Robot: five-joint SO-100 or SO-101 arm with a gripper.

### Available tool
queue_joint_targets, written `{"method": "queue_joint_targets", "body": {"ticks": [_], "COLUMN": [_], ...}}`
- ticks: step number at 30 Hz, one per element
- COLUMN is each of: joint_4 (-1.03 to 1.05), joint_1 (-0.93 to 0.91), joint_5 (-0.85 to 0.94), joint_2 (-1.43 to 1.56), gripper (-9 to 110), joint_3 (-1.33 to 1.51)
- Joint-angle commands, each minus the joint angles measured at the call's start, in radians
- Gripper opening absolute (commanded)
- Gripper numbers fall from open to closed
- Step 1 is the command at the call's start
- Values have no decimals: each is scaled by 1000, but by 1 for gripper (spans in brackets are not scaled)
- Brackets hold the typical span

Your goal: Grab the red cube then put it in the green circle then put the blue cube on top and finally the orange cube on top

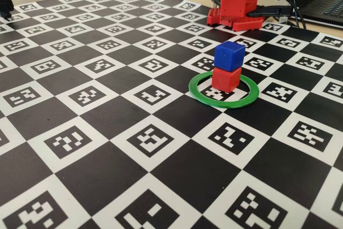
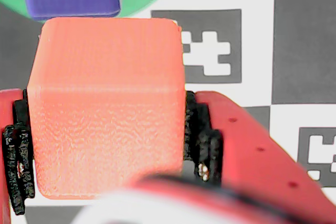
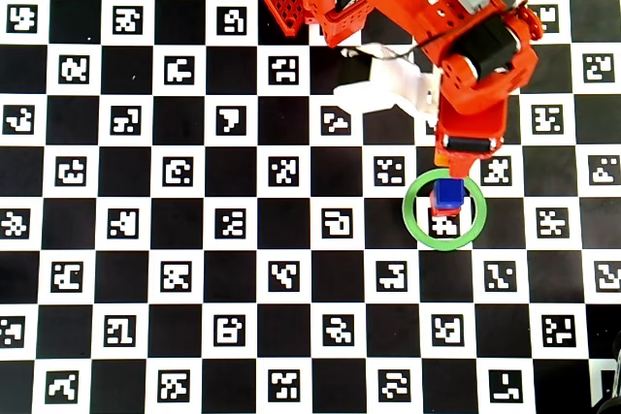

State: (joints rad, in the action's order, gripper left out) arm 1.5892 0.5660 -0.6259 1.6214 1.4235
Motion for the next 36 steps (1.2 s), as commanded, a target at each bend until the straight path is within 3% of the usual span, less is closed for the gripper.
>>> {"method": "queue_joint_targets", "body": {"ticks": [1,16,36], "joint_4": [11,6,-101], "joint_1": [12,18,-17], "joint_5": [37,169,190], "joint_2": [-21,-186,-255], "gripper": [14,14,14], "joint_3": [-126,-218,-195]}}
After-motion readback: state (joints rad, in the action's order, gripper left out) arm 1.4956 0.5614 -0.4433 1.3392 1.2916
